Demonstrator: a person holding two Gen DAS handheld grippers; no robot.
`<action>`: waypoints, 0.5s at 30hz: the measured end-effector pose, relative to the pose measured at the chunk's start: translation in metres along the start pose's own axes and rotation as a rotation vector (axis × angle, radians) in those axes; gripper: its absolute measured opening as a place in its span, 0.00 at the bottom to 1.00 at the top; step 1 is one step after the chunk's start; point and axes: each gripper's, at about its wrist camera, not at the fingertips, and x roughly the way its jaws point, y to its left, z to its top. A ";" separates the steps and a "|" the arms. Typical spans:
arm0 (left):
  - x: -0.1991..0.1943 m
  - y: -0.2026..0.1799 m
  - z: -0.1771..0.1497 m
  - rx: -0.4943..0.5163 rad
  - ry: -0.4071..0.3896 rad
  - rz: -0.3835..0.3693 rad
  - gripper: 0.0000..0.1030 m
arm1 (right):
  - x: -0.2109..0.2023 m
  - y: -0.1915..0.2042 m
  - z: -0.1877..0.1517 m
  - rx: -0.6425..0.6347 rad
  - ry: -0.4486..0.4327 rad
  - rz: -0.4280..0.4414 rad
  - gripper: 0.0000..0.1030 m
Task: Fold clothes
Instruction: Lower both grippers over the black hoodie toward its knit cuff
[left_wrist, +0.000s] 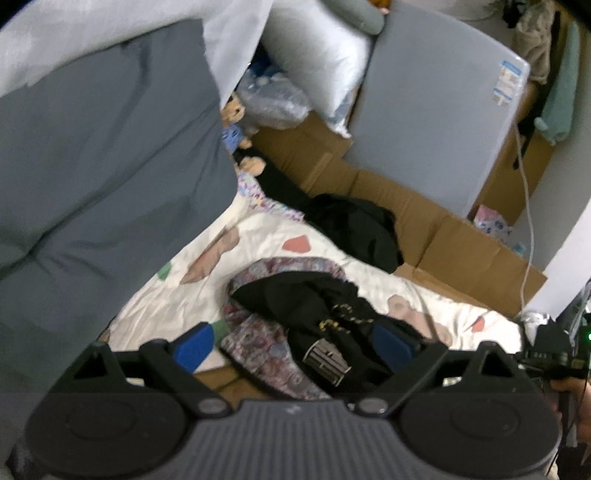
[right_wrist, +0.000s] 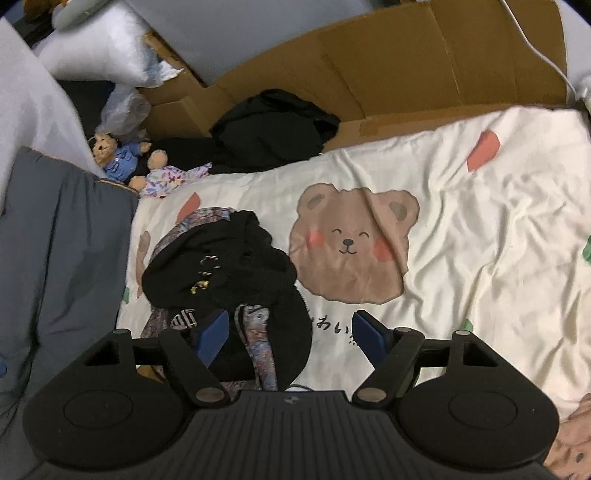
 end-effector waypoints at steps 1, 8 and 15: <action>0.002 0.003 -0.002 -0.006 0.006 0.008 0.92 | 0.005 -0.005 -0.001 0.013 -0.002 0.006 0.76; 0.009 0.009 -0.010 -0.039 0.009 0.027 0.92 | 0.027 -0.013 -0.002 0.043 -0.016 0.056 0.74; 0.022 0.004 -0.018 -0.021 0.022 0.030 0.92 | 0.048 -0.022 -0.002 0.085 -0.003 0.124 0.56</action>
